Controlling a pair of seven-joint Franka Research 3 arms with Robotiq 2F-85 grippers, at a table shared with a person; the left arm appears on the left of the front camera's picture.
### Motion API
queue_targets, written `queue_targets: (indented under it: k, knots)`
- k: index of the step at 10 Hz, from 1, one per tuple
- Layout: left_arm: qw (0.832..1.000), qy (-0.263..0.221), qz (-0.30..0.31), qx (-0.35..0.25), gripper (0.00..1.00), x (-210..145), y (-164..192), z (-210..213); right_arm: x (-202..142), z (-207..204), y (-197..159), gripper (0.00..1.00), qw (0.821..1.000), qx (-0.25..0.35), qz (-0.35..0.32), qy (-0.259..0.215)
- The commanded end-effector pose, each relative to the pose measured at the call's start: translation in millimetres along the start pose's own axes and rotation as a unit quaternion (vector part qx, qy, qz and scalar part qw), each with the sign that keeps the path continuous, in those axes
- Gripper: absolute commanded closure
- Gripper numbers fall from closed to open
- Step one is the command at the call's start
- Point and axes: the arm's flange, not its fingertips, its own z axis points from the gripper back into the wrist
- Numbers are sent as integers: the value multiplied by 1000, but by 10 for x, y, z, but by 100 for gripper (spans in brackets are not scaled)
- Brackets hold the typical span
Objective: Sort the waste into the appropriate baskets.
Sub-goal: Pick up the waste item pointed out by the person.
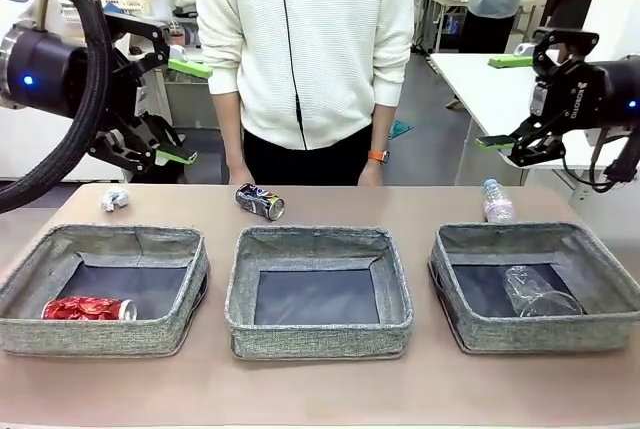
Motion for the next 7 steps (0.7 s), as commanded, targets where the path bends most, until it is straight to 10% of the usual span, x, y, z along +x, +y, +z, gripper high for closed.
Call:
queue_targets:
  k: [1,7]
  knots:
    - [1000,5,1,6,0,0,-10,12,-35,18,-5,0,1000,-4,3,3]
    - [1000,5,1,6,0,0,-10,12,-35,18,-5,0,1000,-4,3,3]
